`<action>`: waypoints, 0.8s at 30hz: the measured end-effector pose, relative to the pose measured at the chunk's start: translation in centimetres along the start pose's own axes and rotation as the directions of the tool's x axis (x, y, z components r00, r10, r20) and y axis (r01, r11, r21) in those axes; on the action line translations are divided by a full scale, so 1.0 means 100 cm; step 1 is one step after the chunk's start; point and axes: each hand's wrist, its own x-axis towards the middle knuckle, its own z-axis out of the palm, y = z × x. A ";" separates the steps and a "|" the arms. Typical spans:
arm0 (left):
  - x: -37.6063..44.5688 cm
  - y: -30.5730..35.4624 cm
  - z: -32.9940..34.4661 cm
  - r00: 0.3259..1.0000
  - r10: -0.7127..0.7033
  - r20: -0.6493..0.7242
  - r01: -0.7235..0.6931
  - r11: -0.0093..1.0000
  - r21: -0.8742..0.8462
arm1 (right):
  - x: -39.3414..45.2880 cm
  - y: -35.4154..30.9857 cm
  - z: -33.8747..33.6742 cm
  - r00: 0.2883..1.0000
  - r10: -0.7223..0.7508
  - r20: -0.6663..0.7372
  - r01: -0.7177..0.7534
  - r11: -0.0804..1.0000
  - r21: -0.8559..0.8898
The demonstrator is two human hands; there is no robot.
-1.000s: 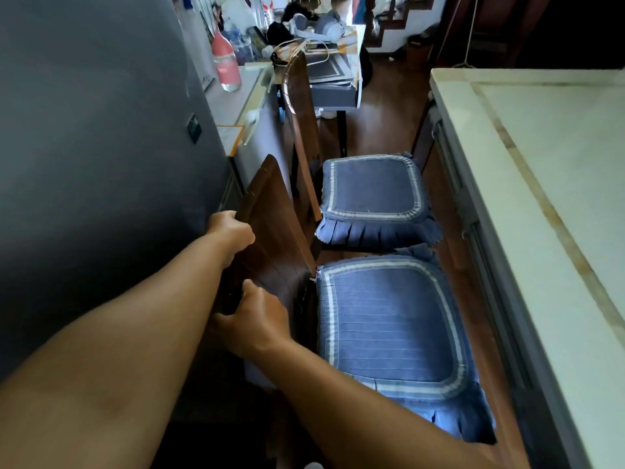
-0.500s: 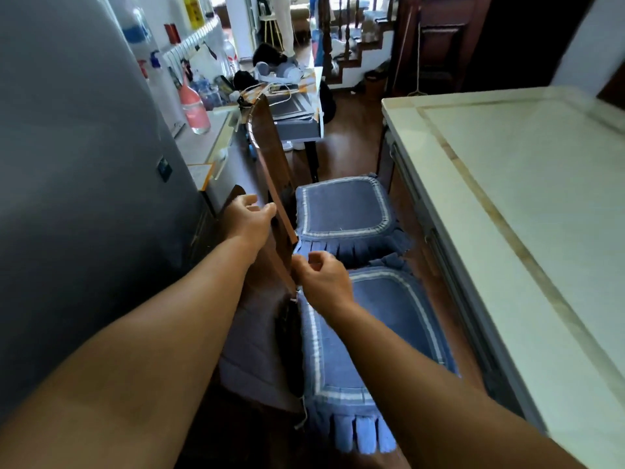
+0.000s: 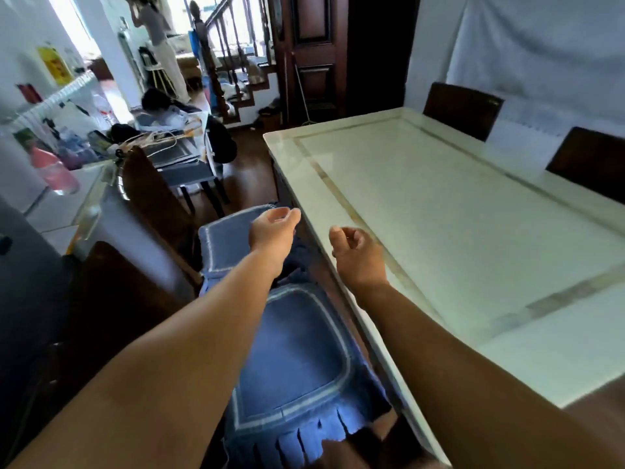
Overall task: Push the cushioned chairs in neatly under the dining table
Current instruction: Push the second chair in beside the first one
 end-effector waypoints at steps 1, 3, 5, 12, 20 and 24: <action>-0.011 0.008 0.023 1.000 0.012 0.024 -0.012 1.000 -0.020 | 0.006 0.003 -0.025 0.999 0.008 -0.035 -0.008 1.000 0.014; -0.030 0.020 0.065 0.999 0.007 0.053 -0.003 0.997 -0.076 | 0.013 0.008 -0.070 0.996 0.013 -0.087 -0.010 0.999 0.031; -0.057 0.033 0.114 0.995 0.000 0.100 0.011 0.995 -0.103 | 0.020 0.016 -0.125 0.991 0.009 -0.131 -0.002 0.998 0.055; -0.144 0.073 0.290 0.977 0.079 0.198 -0.055 0.991 -0.121 | 0.043 0.046 -0.315 0.967 -0.035 -0.251 0.048 0.998 0.045; -0.225 0.117 0.461 0.901 0.160 0.404 -0.112 0.984 -0.140 | 0.056 0.073 -0.500 0.906 0.000 -0.423 0.005 1.000 0.010; -0.250 0.134 0.535 0.859 0.198 0.472 -0.148 0.979 -0.140 | 0.069 0.079 -0.564 0.869 0.016 -0.494 0.001 0.999 0.033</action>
